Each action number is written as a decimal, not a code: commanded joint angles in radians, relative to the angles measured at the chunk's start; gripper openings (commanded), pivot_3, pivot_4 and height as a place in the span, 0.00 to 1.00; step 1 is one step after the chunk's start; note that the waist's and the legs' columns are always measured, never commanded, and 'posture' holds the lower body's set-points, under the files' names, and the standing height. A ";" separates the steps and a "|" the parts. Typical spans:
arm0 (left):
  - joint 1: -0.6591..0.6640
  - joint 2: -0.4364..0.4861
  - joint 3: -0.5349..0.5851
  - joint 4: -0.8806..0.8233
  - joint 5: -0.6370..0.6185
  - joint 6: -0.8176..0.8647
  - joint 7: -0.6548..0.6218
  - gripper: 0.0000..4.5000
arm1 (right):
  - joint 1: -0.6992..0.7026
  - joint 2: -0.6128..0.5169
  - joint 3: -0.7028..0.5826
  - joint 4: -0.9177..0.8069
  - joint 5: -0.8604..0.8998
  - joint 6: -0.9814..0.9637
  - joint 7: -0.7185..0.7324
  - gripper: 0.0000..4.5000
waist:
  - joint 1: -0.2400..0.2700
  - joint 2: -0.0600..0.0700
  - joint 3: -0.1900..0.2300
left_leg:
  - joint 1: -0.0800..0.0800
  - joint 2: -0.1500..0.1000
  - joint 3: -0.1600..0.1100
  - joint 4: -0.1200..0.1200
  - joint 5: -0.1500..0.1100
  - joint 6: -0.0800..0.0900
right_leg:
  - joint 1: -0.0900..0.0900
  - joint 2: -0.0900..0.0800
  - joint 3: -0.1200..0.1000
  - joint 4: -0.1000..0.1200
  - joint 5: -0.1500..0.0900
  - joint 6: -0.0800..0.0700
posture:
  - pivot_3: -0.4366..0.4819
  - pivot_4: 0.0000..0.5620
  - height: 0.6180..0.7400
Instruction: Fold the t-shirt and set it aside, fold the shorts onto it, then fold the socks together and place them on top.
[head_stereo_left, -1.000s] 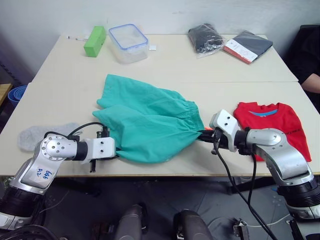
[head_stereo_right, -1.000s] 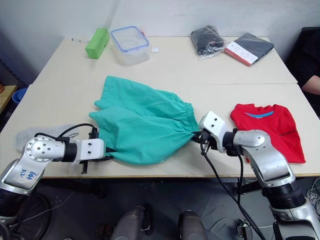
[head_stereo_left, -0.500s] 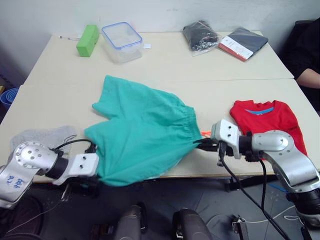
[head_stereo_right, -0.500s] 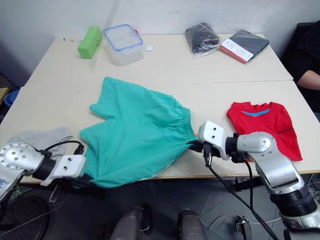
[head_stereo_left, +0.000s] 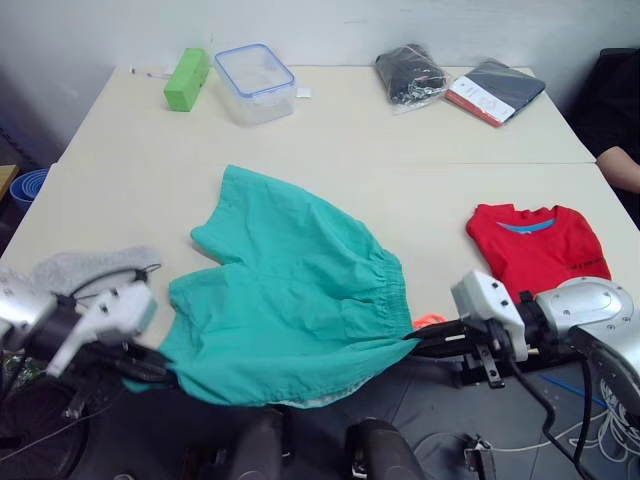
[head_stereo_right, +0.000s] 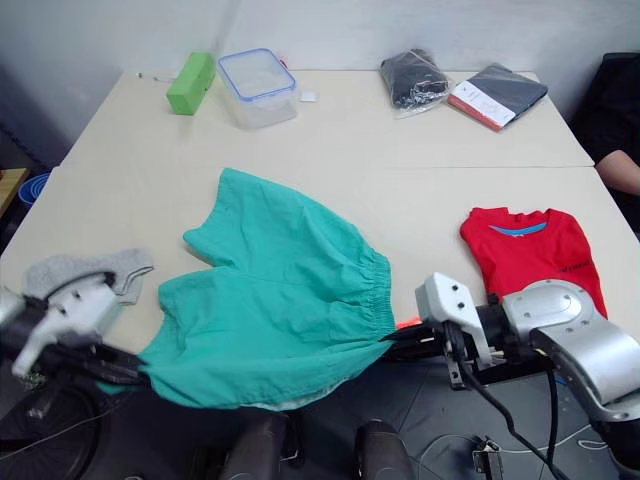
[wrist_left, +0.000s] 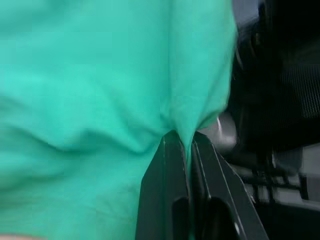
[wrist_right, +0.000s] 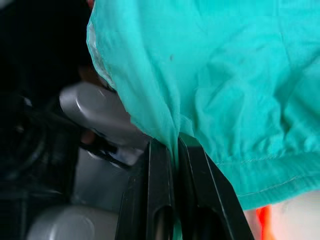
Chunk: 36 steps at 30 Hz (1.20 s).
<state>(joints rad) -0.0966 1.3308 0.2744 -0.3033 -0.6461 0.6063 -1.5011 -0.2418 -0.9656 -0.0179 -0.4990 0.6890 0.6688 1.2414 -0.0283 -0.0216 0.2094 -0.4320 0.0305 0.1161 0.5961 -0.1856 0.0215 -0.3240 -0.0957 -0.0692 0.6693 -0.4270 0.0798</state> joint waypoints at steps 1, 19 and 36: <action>-0.300 -0.018 -0.098 0.168 -0.081 0.116 -0.045 0.00 | -0.083 0.039 -0.056 0.055 0.140 0.140 -0.069 0.00 | 0.001 -0.001 0.000 | 0.000 0.000 0.000 0.000 0.001 0.000 | 0.000 0.000 0.000 0.001 0.000 0.000 | 0.48 0.27 1.00; -1.339 -0.750 -0.466 1.599 0.671 -0.596 0.606 0.00 | -0.357 0.342 -0.097 0.498 0.061 0.379 -0.601 0.00 | 0.000 -0.007 0.003 | -0.020 -0.001 0.003 0.018 0.002 0.001 | -0.018 -0.001 -0.001 0.014 0.001 0.003 | 0.48 0.27 1.00; -1.364 -0.770 -0.314 1.647 0.753 -0.663 0.864 0.67 | -0.327 0.335 -0.143 0.367 -0.061 0.231 -0.652 0.66 | 0.001 -0.007 0.003 | -0.029 -0.001 0.004 0.022 0.003 0.001 | -0.030 -0.002 -0.001 0.022 0.001 0.003 | 0.48 0.27 1.00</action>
<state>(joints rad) -1.4054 0.5286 -0.0842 1.3536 0.1281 -0.0371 -0.6804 -0.5729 -0.6040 -0.1283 -0.0760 0.6442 0.9398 0.5910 -0.0278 -0.0291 0.2123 -0.4613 0.0294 0.1202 0.6180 -0.1827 0.0221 -0.3542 -0.0973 -0.0700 0.6916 -0.4259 0.0824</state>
